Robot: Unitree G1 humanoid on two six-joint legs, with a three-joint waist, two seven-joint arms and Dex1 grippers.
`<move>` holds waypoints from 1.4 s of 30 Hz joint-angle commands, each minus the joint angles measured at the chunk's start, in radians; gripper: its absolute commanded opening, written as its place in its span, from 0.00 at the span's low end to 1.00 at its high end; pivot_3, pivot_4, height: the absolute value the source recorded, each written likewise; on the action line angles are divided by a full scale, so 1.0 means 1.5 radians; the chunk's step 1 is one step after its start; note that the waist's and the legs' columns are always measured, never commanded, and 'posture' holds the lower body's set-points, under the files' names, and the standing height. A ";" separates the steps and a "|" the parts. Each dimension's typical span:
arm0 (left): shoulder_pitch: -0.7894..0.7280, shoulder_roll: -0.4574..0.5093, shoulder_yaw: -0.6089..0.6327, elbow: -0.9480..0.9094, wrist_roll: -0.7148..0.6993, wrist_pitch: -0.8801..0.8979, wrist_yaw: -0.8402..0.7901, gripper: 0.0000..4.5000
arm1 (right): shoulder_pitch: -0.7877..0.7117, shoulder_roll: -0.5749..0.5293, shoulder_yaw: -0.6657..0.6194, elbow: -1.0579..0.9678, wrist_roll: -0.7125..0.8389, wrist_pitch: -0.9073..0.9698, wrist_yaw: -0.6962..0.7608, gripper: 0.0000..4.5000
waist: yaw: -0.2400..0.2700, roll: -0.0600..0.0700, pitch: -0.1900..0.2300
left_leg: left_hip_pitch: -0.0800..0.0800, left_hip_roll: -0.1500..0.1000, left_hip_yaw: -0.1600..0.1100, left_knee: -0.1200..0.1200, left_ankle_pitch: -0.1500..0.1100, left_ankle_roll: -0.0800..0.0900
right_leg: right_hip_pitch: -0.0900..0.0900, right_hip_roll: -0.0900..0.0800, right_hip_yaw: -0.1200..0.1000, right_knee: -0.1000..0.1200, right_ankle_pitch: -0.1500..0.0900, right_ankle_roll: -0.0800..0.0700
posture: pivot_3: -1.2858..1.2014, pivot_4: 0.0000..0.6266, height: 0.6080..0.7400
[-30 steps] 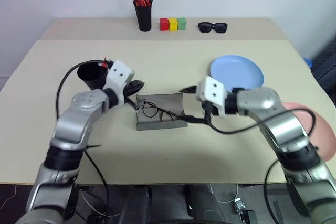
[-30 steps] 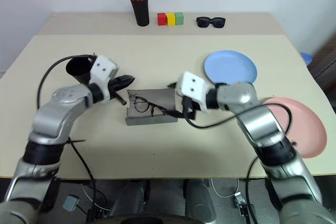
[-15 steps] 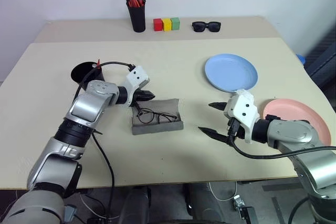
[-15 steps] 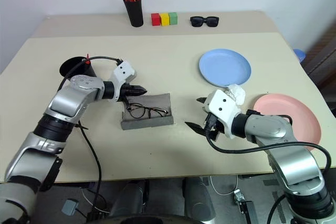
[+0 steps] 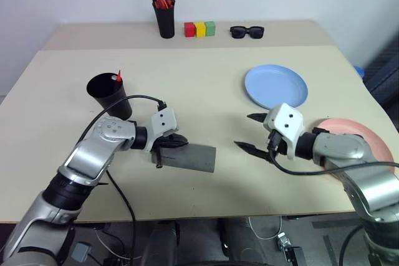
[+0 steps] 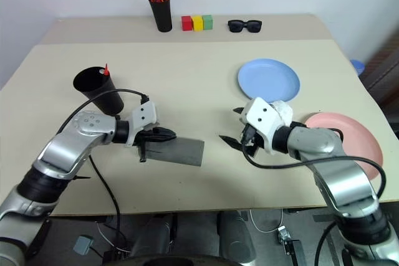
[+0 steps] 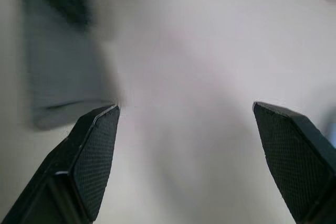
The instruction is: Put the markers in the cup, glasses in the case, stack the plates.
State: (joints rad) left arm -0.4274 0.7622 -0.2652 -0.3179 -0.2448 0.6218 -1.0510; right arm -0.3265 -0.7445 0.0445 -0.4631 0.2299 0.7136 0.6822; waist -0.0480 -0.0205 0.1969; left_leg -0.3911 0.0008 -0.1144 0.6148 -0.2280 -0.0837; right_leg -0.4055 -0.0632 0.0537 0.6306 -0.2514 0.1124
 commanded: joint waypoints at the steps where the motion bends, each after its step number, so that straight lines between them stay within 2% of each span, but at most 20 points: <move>1: 0.024 0.016 0.009 -0.036 -0.001 -0.011 -0.003 0.03 | -0.051 0.005 0.015 0.076 -0.055 -0.011 -0.043 0.91 | 0.003 0.000 0.000 | 0.000 0.000 0.000 0.000 0.000 0.000 | 0.000 0.000 0.000 0.000 0.000 0.000 | 0.52 0.24 1.00; 9: 0.022 -0.075 0.108 0.019 -0.018 -0.088 0.107 0.03 | -0.170 0.035 0.126 0.359 -0.205 -0.139 -0.092 0.91 | 0.004 0.000 0.000 | -0.001 0.000 0.000 0.000 0.000 0.000 | 0.000 0.000 0.000 0.000 0.000 0.001 | 0.52 0.24 1.00; 12: 0.039 -0.095 0.132 0.024 -0.019 -0.120 0.126 0.02 | -0.218 0.072 0.137 0.466 -0.238 -0.184 -0.128 0.75 | 0.000 0.000 0.000 | -0.001 0.000 0.000 0.000 0.000 0.000 | -0.001 0.000 0.000 0.000 0.001 0.002 | 0.52 0.24 1.00; 17: 0.081 -0.113 0.147 0.002 -0.034 -0.114 0.148 0.02 | -0.247 0.102 0.147 0.545 -0.278 -0.253 -0.149 0.19 | 0.003 0.000 0.000 | -0.001 0.000 0.000 0.000 0.000 0.000 | -0.001 0.000 0.000 0.000 0.001 0.002 | 0.52 0.24 1.00; 19: 0.095 -0.117 0.145 -0.007 -0.033 -0.115 0.156 0.02 | -0.252 0.110 0.143 0.550 -0.289 -0.276 -0.163 0.00 | 0.004 0.000 0.000 | -0.001 0.000 0.000 0.000 0.000 0.000 | -0.001 0.000 0.000 0.000 0.001 0.002 | 0.52 0.24 1.00; 25: 0.098 -0.132 0.142 -0.016 -0.038 -0.093 0.178 0.02 | -0.236 0.103 0.116 0.483 -0.302 -0.348 -0.178 0.00 | 0.003 0.001 0.000 | -0.001 0.000 0.000 0.000 0.000 0.000 | -0.001 0.000 0.000 0.000 0.001 0.002 | 0.52 0.24 1.00; 29: 0.072 -0.146 0.141 0.012 -0.031 -0.117 0.184 0.02 | -0.171 0.049 0.055 0.339 -0.284 -0.314 -0.141 0.00 | 0.007 0.001 0.000 | -0.001 0.000 0.000 0.000 0.000 0.000 | -0.001 0.000 0.000 0.000 0.001 0.002 | 0.52 0.24 1.00; 33: 0.038 -0.163 0.122 0.057 -0.022 -0.185 0.158 0.02 | 0.005 -0.027 -0.156 0.071 -0.140 -0.143 -0.027 0.00 | 0.027 0.001 0.001 | -0.002 0.000 -0.001 0.000 0.000 0.000 | 0.000 0.000 -0.001 0.000 0.001 0.003 | 0.52 0.24 1.00; 34: 0.035 -0.165 0.120 0.064 -0.021 -0.194 0.152 0.02 | 0.029 -0.034 -0.180 0.042 -0.126 -0.126 -0.019 0.00 | 0.027 0.001 0.001 | -0.002 -0.001 -0.001 0.000 0.000 0.000 | 0.000 0.000 -0.001 0.000 0.001 0.003 | 0.52 0.24 1.00; 37: 0.005 -0.181 0.108 0.103 -0.025 -0.224 0.129 0.02 | 0.152 -0.028 -0.326 -0.039 -0.087 -0.062 -0.004 0.00 | 0.024 0.001 0.000 | -0.001 -0.001 0.000 0.001 0.000 0.000 | 0.000 0.000 0.000 -0.001 0.001 0.003 | 0.52 0.24 1.00; 40: -0.017 -0.197 0.094 0.138 -0.023 -0.246 0.108 0.02 | 0.253 -0.015 -0.398 -0.090 -0.067 -0.036 0.007 0.00 | 0.021 0.002 0.000 | 0.000 0.000 0.000 0.001 0.000 0.000 | 0.001 0.000 0.000 0.000 0.001 0.002 | 0.52 0.24 1.00; 42: -0.031 -0.205 0.082 0.160 -0.014 -0.264 0.097 0.02 | 0.336 -0.025 -0.408 -0.108 -0.084 -0.042 0.026 0.00 | 0.019 0.003 -0.001 | 0.000 0.000 0.000 0.001 0.000 0.000 | 0.001 0.000 0.000 0.000 0.000 0.001 | 0.52 0.24 1.00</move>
State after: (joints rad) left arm -0.4569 0.4578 -0.1377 -0.0815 -0.2698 0.2627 -0.8897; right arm 0.1445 -0.7675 -0.5327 -0.5710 0.1037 0.6545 0.7009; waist -0.0199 -0.0162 0.1959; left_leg -0.3906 0.0001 -0.1143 0.6160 -0.2283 -0.0832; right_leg -0.4035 -0.0631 0.0542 0.6304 -0.2511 0.1137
